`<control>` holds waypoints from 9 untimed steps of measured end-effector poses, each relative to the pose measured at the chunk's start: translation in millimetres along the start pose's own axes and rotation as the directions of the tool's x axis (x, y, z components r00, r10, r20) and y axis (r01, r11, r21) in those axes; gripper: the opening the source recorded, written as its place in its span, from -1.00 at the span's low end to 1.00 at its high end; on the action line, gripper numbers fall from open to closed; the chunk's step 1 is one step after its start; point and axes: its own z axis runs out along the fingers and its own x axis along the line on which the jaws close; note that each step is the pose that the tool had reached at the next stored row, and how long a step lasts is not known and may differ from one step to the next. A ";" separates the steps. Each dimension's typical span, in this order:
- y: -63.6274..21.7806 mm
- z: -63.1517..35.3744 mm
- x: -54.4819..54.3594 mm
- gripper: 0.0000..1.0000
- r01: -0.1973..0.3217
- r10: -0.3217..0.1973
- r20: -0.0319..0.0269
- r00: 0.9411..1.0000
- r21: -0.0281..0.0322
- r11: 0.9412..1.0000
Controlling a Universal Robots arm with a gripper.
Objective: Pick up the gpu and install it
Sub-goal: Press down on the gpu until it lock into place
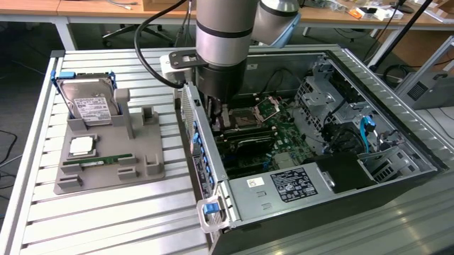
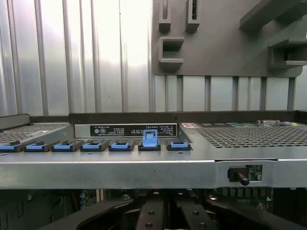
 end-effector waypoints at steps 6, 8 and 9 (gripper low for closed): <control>-19.5 0.9 0.6 -0.79 0.000 0.000 0.000 1.000 -0.012 1.000; -28.8 1.9 2.1 -0.79 0.001 -0.001 0.000 1.000 -0.022 1.000; -33.1 2.3 2.8 -0.79 0.001 -0.001 0.000 1.000 -0.026 1.000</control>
